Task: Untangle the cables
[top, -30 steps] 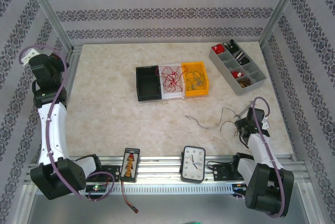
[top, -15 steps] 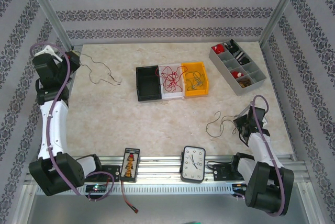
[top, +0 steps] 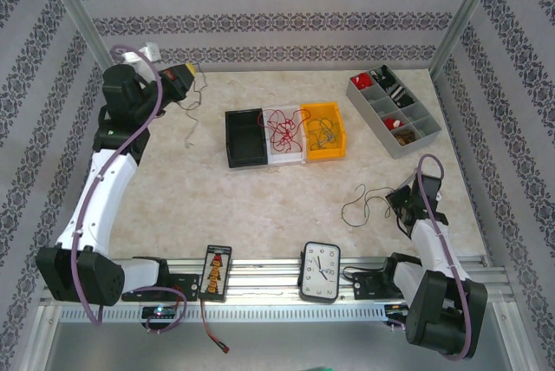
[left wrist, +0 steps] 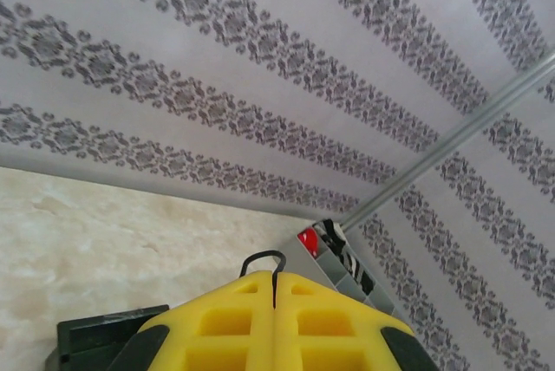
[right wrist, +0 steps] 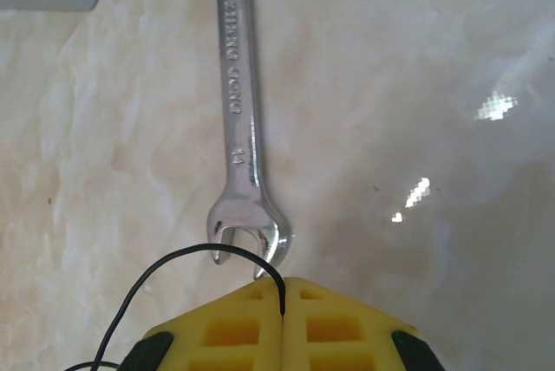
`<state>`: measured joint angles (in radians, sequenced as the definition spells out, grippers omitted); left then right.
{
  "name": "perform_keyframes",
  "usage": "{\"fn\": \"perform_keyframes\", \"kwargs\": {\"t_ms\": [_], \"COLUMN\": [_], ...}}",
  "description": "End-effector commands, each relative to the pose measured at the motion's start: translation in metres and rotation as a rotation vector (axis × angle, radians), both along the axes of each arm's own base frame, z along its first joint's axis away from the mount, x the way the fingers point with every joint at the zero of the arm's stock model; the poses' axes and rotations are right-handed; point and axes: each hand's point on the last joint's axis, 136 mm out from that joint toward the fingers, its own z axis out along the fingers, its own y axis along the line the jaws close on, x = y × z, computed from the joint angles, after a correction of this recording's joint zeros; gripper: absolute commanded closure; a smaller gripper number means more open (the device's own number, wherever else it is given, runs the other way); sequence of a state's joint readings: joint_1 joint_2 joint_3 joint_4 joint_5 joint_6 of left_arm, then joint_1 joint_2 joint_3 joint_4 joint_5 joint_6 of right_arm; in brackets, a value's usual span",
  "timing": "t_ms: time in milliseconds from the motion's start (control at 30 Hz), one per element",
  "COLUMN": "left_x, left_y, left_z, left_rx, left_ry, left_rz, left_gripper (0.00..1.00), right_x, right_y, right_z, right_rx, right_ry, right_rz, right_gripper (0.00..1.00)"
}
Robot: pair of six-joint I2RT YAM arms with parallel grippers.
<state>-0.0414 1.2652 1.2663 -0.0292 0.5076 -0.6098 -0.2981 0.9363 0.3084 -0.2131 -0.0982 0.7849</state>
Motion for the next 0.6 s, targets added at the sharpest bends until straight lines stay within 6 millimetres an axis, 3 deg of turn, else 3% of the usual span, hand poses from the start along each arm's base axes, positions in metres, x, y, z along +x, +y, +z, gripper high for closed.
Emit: {"fn": "perform_keyframes", "kwargs": {"t_ms": [0, 100, 367, 567], "left_x": [0.011, 0.023, 0.053, 0.065], "left_y": [-0.009, -0.013, -0.013, -0.031], "left_z": [0.009, -0.009, -0.09, -0.143], "left_rx": [0.029, 0.032, 0.095, 0.109], "left_ry": [-0.063, -0.037, 0.101, 0.2], "left_rz": [0.005, 0.021, 0.112, 0.076], "left_gripper": [1.0, 1.0, 1.0, 1.0], "right_x": [0.012, 0.012, 0.011, 0.012], "right_y": [0.003, 0.005, 0.006, 0.006], "right_z": [0.015, 0.014, 0.014, 0.015], "right_rx": [-0.013, -0.008, -0.009, -0.02], "right_ry": [-0.053, -0.052, -0.049, -0.048], "right_rz": [0.047, 0.056, 0.066, 0.079], "right_gripper": [1.0, 1.0, 1.0, 1.0]}}
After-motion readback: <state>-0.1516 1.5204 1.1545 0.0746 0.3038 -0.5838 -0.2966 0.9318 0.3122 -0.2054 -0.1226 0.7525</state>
